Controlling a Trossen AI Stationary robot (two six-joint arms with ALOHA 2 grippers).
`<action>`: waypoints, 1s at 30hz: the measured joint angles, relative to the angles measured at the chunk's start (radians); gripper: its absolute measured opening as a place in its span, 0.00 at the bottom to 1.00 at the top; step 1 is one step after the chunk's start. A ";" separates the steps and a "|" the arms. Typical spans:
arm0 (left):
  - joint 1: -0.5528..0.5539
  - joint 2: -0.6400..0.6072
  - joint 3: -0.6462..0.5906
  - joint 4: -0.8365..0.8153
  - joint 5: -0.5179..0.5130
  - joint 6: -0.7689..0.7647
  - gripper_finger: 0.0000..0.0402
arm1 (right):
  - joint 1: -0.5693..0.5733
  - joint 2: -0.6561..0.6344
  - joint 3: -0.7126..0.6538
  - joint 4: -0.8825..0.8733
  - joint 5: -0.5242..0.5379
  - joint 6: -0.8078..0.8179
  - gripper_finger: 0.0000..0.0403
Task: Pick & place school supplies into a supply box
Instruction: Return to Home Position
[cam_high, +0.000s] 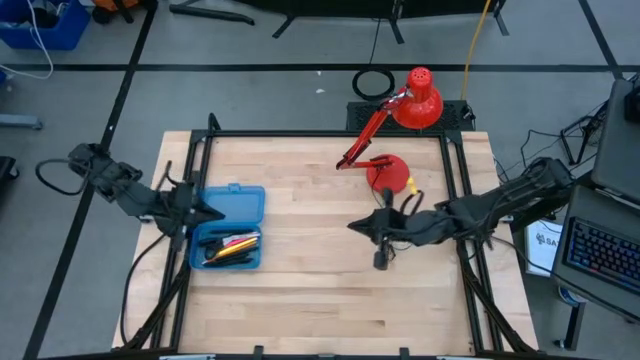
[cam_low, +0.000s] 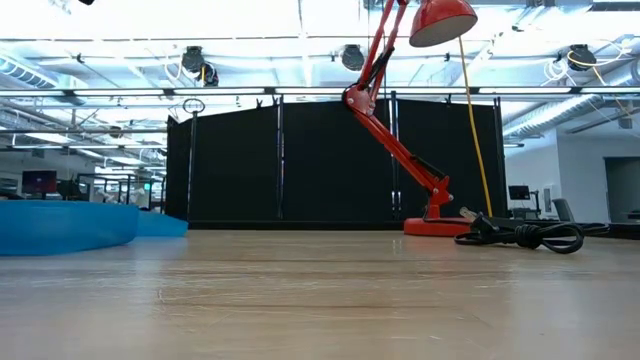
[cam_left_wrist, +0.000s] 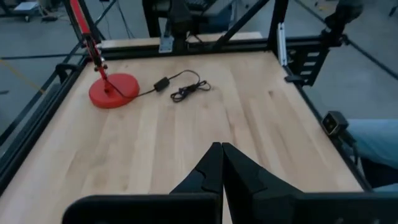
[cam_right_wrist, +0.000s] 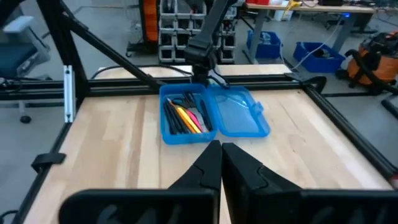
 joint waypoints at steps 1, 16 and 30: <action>-0.003 -0.010 0.000 -0.002 0.000 0.000 0.01 | 0.006 -0.015 0.000 -0.018 0.012 0.002 0.00; -0.019 -0.215 0.000 -0.028 -0.018 0.044 0.01 | 0.086 -0.391 -0.296 -0.003 0.128 0.089 0.00; -0.018 -0.442 0.000 -0.154 0.062 0.055 0.01 | 0.142 -0.830 -0.819 0.373 0.129 0.067 0.00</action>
